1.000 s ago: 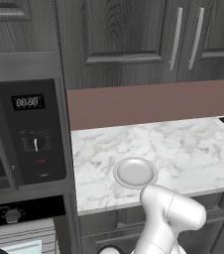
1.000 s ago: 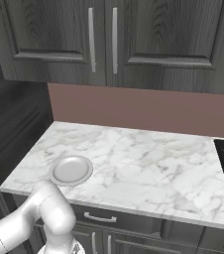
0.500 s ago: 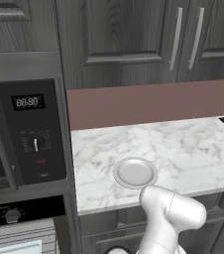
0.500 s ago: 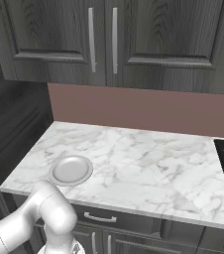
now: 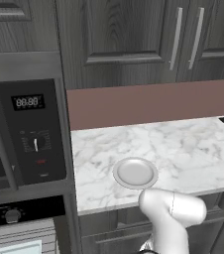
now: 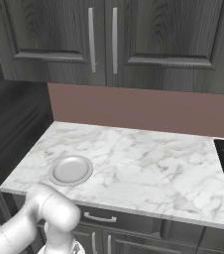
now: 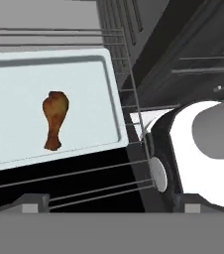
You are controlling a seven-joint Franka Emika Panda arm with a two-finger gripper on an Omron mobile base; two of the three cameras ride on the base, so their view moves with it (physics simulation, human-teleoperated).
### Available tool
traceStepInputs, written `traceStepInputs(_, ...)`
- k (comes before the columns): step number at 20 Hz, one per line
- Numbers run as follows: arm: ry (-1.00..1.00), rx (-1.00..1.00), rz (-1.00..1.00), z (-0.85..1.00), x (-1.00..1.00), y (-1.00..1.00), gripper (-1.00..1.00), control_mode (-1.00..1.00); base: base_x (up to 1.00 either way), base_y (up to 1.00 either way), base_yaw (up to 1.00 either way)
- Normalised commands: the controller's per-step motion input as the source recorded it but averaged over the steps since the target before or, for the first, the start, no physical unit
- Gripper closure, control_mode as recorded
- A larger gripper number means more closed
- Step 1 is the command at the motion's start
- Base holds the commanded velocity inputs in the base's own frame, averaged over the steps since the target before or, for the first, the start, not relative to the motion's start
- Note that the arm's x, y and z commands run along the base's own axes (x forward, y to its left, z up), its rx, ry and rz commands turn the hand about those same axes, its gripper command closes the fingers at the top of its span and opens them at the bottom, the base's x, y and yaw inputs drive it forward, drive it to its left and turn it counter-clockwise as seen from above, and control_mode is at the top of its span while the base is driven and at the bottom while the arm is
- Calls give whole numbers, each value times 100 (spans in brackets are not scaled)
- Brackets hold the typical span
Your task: Place the chicken drumstick on the rack of the oven.
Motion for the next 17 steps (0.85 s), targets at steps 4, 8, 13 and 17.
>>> traceStepInputs(4, -8, 27, -1, 72, -49, -87, -100, -100, 0, 0, 0)
traceStepInputs(8, -4, 26, 0, 79, -31, -94, -100, -100, 0, 0, 0)
traceStepInputs(13, 0, 23, 0, 58, -3, -100, -100, -100, 0, 0, 0)
traceStepInputs(17, 0, 11, 0, 24, 0, -64, -100, -100, 0, 0, 0)
